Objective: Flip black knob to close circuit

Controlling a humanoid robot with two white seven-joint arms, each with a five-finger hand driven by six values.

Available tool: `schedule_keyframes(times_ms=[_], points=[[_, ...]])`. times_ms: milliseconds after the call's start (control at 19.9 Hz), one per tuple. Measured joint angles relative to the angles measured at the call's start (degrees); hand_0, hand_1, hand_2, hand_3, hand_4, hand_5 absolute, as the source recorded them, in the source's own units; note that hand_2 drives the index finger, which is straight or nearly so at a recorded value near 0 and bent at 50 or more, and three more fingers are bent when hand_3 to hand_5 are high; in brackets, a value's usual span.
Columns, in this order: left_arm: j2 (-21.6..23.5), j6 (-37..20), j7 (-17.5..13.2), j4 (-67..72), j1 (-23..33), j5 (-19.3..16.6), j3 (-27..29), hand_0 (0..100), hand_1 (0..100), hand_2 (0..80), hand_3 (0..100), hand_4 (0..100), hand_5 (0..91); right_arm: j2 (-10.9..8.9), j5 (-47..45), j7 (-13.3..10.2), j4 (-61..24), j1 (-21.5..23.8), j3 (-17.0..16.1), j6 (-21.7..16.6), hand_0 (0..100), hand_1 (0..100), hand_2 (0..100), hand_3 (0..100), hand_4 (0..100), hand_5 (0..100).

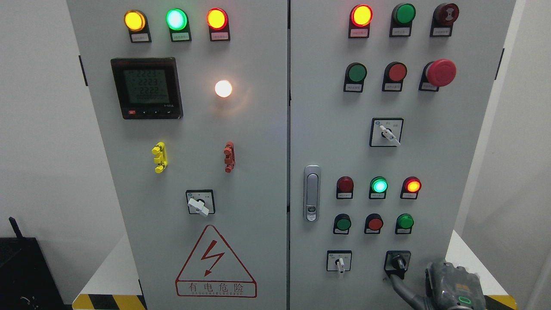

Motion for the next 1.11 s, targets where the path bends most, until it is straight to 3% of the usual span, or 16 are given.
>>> schedule_keyframes(times_ms=[201,502,603,804,854,904,1005,1105], points=[[0.00,0.00,0.00,0.00,0.00,0.00,0.00,0,0,0.0,5,2,0.0,0.53,-1.70,-0.85,-0.08,0.39,0.36,-0.19,0,0,86,100,82,81],[0.00,0.00,0.00,0.00,0.00,0.00,0.00,0,0,0.0,5,2,0.0,1.14,-10.53,-5.23,-1.24,4.45,0.37,-0.74,0,0,74,99,82,76],[0.00,0.00,0.00,0.00,0.00,0.00,0.00,0,0,0.0,5,2,0.0,1.36,-14.96,-6.29,-2.15,6.63,0.01,-2.57,0,0,68,97,79,72],[0.00,0.00,0.00,0.00,0.00,0.00,0.00,0,0,0.0,5,2,0.0,2.24,-27.44,-8.75,-4.10,10.87,-1.25,-9.95,0,0,42,65,52,37],[0.00,0.00,0.00,0.00,0.00,0.00,0.00,0,0,0.0,5,2,0.0,2.54,-30.76,-8.85,-4.53,12.14,-1.69,-11.50,0,0,34,53,43,26],[0.00,0.00,0.00,0.00,0.00,0.00,0.00,0,0,0.0,5,2,0.0,2.81,-34.11,-8.92,-5.02,13.14,-2.14,-13.25,0,0,30,47,40,23],[0.00,0.00,0.00,0.00,0.00,0.00,0.00,0,0,0.0,5,2,0.0,3.26,-40.73,-9.28,-5.87,15.36,-3.12,-16.27,0,0,12,25,22,9],[0.00,0.00,0.00,0.00,0.00,0.00,0.00,0,0,0.0,5,2,0.0,3.63,-48.12,-7.92,-6.59,17.57,-4.11,-18.83,0,0,3,15,13,2]])
